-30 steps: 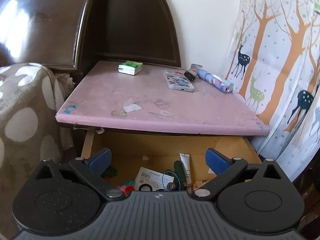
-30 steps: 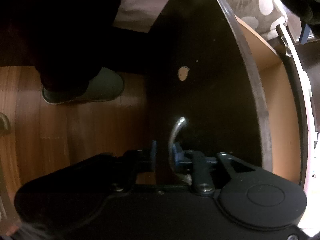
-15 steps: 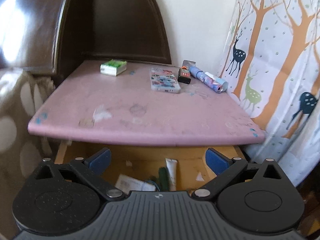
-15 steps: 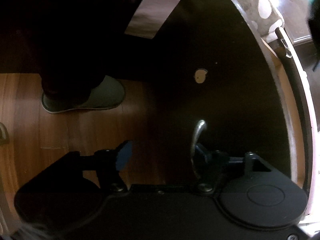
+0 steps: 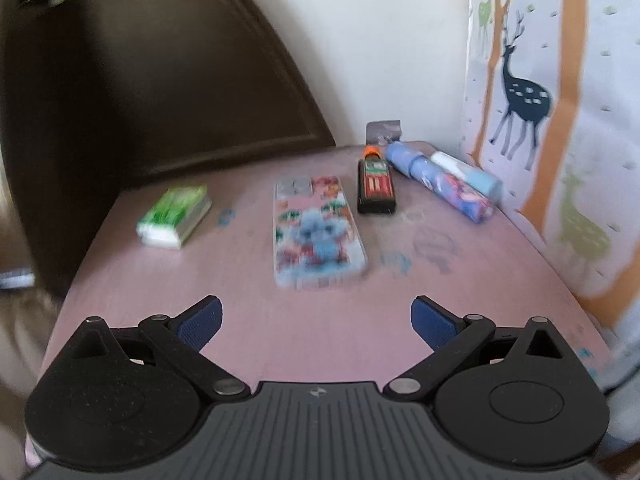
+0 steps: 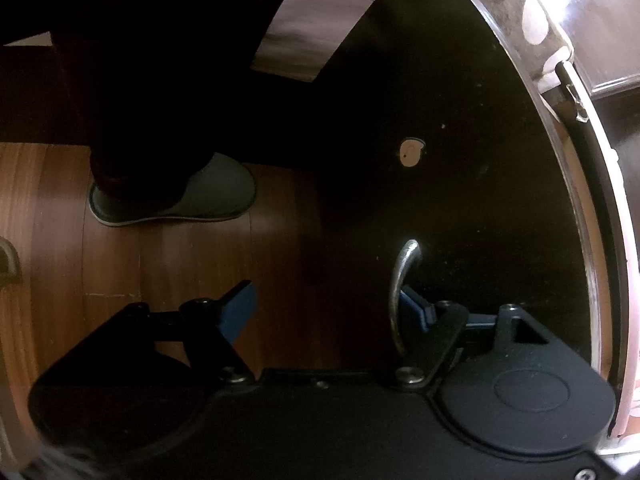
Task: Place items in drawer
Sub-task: 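Move the left gripper toward the green medicine bottle while the right gripper holds the drawer, then grasp the green medicine bottle with the left gripper and lift it, then lower the bottle into the open drawer and open the left gripper, then move the left gripper to the blue cartoon tube and grasp it, then carry the blue tube into the drawer and release it with the left gripper, then move the left gripper to the white-and-blue tube and grasp it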
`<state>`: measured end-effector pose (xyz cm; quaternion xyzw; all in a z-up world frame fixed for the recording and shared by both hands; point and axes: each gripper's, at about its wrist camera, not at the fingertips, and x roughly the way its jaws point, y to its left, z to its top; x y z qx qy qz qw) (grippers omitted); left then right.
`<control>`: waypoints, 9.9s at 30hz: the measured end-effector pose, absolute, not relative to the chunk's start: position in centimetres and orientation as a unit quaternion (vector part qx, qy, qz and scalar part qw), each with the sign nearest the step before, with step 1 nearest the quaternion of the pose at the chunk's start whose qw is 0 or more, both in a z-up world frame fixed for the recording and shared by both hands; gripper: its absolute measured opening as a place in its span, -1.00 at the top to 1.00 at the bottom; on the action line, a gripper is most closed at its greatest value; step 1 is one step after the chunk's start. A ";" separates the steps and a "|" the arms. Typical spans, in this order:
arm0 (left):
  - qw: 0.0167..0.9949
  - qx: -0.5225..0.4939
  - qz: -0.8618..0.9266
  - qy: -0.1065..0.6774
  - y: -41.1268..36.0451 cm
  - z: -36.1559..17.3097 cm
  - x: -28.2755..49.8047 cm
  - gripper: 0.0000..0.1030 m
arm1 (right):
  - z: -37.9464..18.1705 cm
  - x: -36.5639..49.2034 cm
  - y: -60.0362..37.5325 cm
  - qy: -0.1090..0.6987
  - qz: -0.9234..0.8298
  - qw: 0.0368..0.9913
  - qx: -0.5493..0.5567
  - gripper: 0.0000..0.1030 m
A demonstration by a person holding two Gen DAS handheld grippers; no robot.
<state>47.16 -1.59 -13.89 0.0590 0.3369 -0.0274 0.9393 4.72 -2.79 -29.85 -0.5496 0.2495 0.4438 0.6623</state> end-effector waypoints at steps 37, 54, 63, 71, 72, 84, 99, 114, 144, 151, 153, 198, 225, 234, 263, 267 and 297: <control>0.905 0.090 -0.121 0.398 -8.0 -16.5 66.4 0.31 | -30.8 4.1 -3.2 0.229 0.444 0.676 -0.541 -0.76; 0.919 0.062 -0.105 0.374 -5.0 -12.6 54.0 0.31 | -30.9 4.2 -3.0 0.226 0.446 0.671 -0.548 -0.77; 0.927 0.008 -0.136 0.350 -2.1 -11.1 43.0 0.31 | -30.9 4.2 -2.9 0.229 0.444 0.670 -0.549 -0.77; 0.911 0.020 -0.189 0.366 -1.3 -13.3 32.8 0.31 | -31.0 4.1 -2.9 0.228 0.443 0.668 -0.552 -0.77; 0.906 0.023 -0.193 0.377 -1.4 -14.1 32.0 0.31 | -31.0 4.1 -2.9 0.228 0.443 0.669 -0.552 -0.77; 0.838 0.057 -0.226 0.494 -3.2 -23.9 32.7 0.30 | -31.1 4.1 -2.9 0.231 0.442 0.670 -0.550 -0.84; 0.797 0.160 -0.271 0.515 -7.5 -27.9 32.4 0.01 | -31.2 4.1 -3.1 0.225 0.446 0.668 -0.552 -0.87; 0.821 0.105 -0.236 0.509 -6.9 -25.6 32.6 -0.07 | -31.4 3.9 -3.4 0.218 0.450 0.666 -0.554 -0.87; 0.904 -0.186 -0.090 0.374 -9.1 -12.4 53.0 -0.07 | -31.8 3.9 -3.6 0.209 0.456 0.666 -0.552 -0.94; 0.896 -0.229 -0.042 0.378 -9.3 -14.3 57.5 -0.07 | -31.9 3.9 -3.2 0.212 0.453 0.668 -0.551 -0.94; 0.892 -0.239 -0.040 0.381 -9.5 -14.8 58.4 -0.07 | -31.9 3.9 -3.2 0.212 0.453 0.668 -0.551 -0.94; 0.916 -0.073 -0.089 0.385 -4.3 -10.6 40.0 0.50 | -31.9 3.8 -3.1 0.215 0.450 0.665 -0.556 -0.94; 0.842 -0.078 0.054 0.531 7.6 -25.6 29.6 0.50 | -32.2 3.9 -3.0 0.214 0.449 0.664 -0.559 -0.99; 0.842 -0.045 0.050 0.535 7.2 -26.0 30.2 -0.16 | -32.3 3.9 -3.0 0.213 0.450 0.663 -0.559 -0.99; 0.926 -0.033 -0.072 0.369 -4.6 -10.2 38.2 -0.16 | -32.2 3.8 -3.1 0.213 0.450 0.664 -0.558 -0.99; 0.928 -0.049 -0.090 0.357 -6.5 -9.5 41.7 -0.16 | -32.2 3.8 -3.1 0.212 0.450 0.664 -0.558 -0.99; 0.909 -0.146 -0.066 0.385 -13.9 -16.2 62.4 -0.15 | -32.0 3.8 -3.2 0.216 0.452 0.669 -0.549 -1.00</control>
